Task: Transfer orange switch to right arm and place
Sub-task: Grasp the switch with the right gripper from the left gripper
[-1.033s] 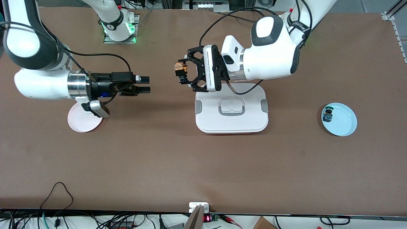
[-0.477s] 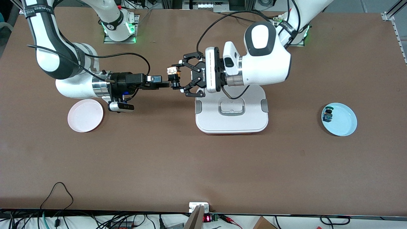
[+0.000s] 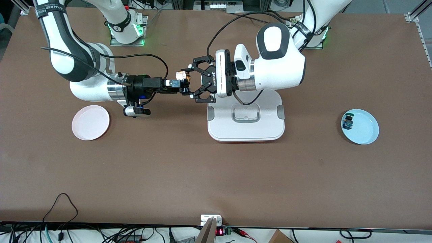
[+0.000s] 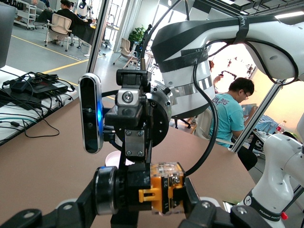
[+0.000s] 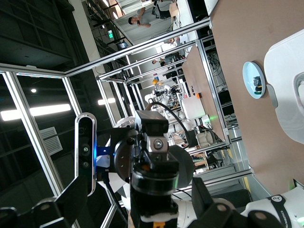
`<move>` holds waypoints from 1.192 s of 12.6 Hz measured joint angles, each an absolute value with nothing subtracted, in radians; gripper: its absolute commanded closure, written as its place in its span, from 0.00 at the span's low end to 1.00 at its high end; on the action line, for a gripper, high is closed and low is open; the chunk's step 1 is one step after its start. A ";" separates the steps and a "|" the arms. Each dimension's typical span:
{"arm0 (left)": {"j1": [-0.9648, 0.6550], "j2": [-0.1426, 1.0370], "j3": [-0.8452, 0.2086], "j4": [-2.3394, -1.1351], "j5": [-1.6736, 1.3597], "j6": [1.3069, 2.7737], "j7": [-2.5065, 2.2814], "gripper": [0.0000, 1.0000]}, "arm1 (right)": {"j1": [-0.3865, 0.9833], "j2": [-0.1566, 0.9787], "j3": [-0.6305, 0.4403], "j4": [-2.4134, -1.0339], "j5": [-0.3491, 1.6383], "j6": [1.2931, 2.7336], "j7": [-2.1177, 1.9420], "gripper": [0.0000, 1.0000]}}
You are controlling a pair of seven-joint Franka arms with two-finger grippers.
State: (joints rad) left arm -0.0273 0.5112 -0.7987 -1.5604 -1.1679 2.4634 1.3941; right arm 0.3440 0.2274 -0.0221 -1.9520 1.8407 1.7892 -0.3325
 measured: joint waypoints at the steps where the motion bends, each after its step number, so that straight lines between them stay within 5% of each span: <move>1: -0.027 0.511 -0.799 -1.560 -1.168 2.464 1.395 0.78 | 0.347 0.227 -0.022 -1.952 1.841 1.794 -0.333 0.38; 8: -0.032 0.514 -0.802 -1.559 -1.169 2.465 1.405 0.78 | 0.374 0.226 -0.020 -1.963 1.844 1.805 -0.335 0.99; 15: -0.039 0.518 -0.805 -1.558 -1.188 2.466 1.410 0.78 | 0.383 0.221 -0.017 -1.963 1.848 1.808 -0.335 1.00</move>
